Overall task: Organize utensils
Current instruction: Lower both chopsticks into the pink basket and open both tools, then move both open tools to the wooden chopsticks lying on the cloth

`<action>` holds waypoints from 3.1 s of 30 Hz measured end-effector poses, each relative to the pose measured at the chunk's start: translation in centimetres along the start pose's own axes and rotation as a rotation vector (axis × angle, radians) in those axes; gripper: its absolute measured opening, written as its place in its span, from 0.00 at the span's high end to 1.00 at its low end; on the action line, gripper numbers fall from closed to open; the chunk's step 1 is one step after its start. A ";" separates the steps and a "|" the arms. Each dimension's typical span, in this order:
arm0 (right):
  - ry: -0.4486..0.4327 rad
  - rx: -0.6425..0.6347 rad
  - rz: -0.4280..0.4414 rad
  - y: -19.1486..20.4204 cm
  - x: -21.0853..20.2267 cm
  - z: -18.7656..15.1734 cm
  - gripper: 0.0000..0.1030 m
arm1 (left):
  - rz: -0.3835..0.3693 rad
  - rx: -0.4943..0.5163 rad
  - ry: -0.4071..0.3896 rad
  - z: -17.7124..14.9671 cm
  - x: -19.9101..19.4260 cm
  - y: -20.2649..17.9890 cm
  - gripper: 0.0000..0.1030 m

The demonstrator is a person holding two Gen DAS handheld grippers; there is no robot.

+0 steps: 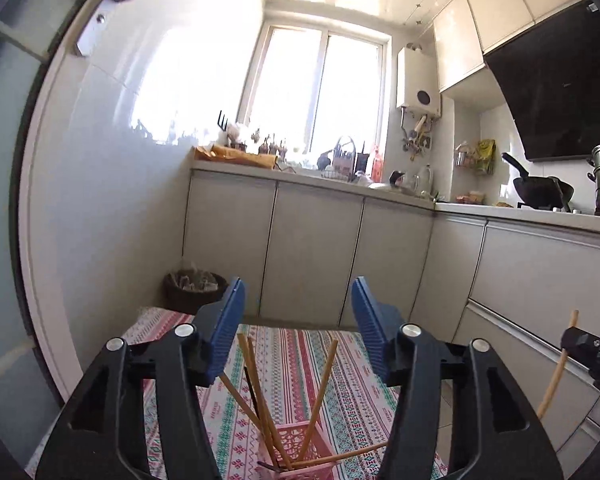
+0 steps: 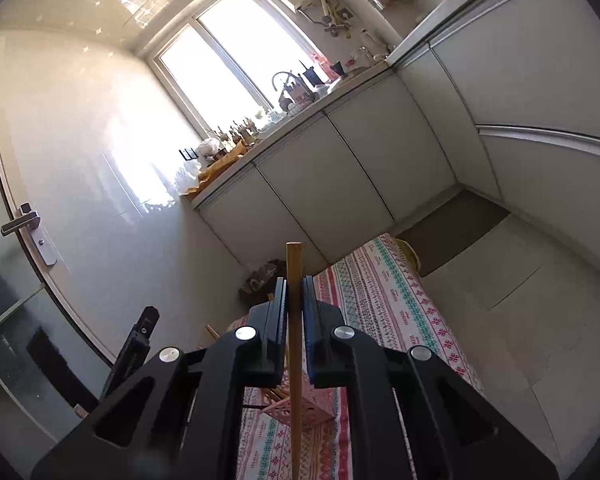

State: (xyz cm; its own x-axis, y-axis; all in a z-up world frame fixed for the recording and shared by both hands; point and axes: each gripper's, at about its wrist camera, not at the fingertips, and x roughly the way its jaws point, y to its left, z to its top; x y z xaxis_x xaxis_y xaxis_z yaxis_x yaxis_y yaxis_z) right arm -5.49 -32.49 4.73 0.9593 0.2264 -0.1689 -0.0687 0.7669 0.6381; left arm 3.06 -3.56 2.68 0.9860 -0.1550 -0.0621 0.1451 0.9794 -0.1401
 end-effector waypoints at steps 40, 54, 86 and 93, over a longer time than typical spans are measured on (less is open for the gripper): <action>-0.050 -0.322 -0.241 6.1 -2.4 -5.7 0.10 | -0.037 -0.100 0.364 -2.9 -3.1 6.8 0.12; 0.169 -0.355 -0.360 1.7 -1.5 -9.8 0.07 | -0.060 0.104 0.556 -7.1 -1.1 0.7 0.07; 0.596 -0.184 -0.579 -9.9 1.0 -12.6 0.07 | -0.221 0.273 1.303 -23.9 9.7 -6.1 0.58; 0.587 -0.146 -0.584 -10.7 0.6 -12.3 0.07 | -0.244 0.274 1.279 -22.6 9.6 -7.2 0.57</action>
State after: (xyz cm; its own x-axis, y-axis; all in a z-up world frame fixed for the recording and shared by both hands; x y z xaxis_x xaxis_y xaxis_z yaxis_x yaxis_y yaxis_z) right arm -7.58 -33.21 -11.40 0.5562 0.0132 -0.8309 0.3216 0.9186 0.2299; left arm 9.57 -15.05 -19.19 0.1828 -0.1931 -0.9640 0.4664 0.8802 -0.0879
